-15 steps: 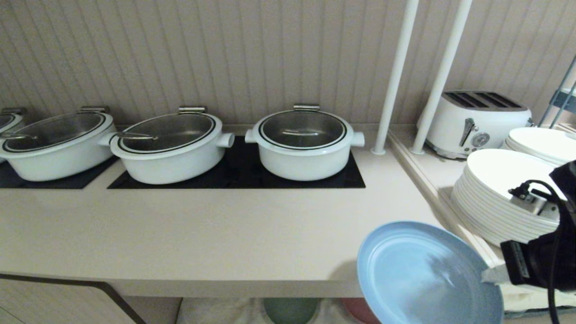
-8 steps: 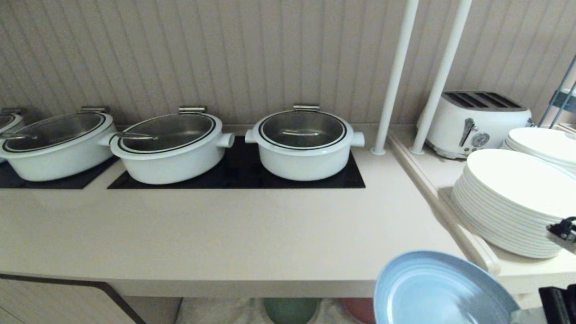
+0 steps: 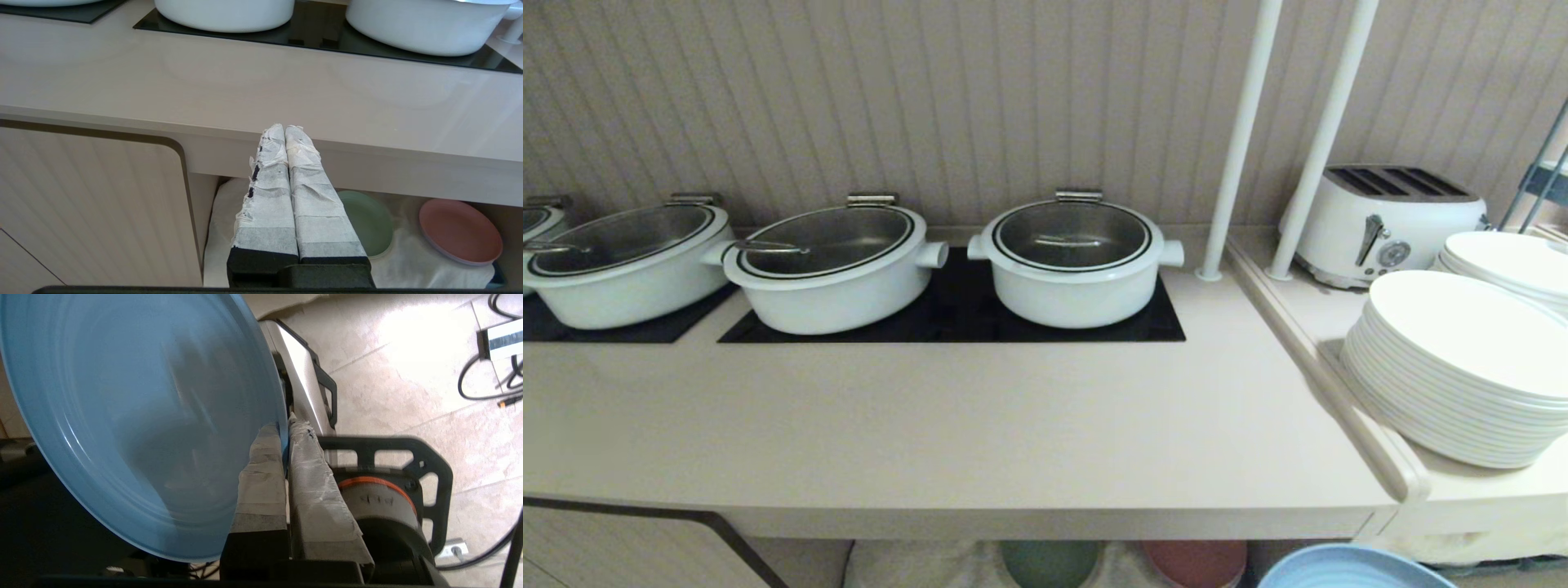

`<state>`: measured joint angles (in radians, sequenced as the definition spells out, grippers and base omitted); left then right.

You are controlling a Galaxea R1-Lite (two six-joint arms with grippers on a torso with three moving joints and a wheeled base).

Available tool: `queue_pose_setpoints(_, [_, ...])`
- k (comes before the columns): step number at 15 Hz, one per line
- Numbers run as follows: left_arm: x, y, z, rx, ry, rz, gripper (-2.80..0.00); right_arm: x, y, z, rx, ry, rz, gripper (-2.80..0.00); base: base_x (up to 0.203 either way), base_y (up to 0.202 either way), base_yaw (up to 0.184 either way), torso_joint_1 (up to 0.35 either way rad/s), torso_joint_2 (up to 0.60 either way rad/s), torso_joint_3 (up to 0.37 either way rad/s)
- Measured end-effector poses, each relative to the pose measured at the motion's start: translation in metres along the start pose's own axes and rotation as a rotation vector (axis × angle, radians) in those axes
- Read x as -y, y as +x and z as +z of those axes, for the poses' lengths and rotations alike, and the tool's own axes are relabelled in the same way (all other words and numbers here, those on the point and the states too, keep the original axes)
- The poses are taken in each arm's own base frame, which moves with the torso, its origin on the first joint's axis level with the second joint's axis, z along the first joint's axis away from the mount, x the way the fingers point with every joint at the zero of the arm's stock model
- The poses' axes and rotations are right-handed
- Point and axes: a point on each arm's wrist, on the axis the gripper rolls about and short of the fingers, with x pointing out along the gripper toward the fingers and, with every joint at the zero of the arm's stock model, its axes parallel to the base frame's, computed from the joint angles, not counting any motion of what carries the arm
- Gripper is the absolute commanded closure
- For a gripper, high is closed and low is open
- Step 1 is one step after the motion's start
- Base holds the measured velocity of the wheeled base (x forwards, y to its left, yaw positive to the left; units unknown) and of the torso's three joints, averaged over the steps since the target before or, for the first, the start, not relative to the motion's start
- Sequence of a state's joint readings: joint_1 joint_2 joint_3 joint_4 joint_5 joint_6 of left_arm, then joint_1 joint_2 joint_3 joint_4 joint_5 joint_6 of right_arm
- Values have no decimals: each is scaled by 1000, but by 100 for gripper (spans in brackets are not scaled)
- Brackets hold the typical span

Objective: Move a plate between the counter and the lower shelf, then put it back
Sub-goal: Put the plate in the cupboard

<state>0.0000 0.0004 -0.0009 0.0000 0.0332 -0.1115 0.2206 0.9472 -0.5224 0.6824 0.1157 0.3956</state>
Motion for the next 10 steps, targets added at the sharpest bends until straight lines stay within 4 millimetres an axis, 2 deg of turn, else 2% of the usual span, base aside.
queue_pose_setpoints(4, [0, 0, 0, 0, 0, 0, 0, 6, -1, -15, -9, 67, -3, 0, 0, 0, 0, 0, 0, 0])
queue_pose_setpoints(10, [0, 0, 0, 0, 0, 0, 0, 9, 0, -22, -10, 71, -1, 0, 0, 0, 0, 0, 0, 0])
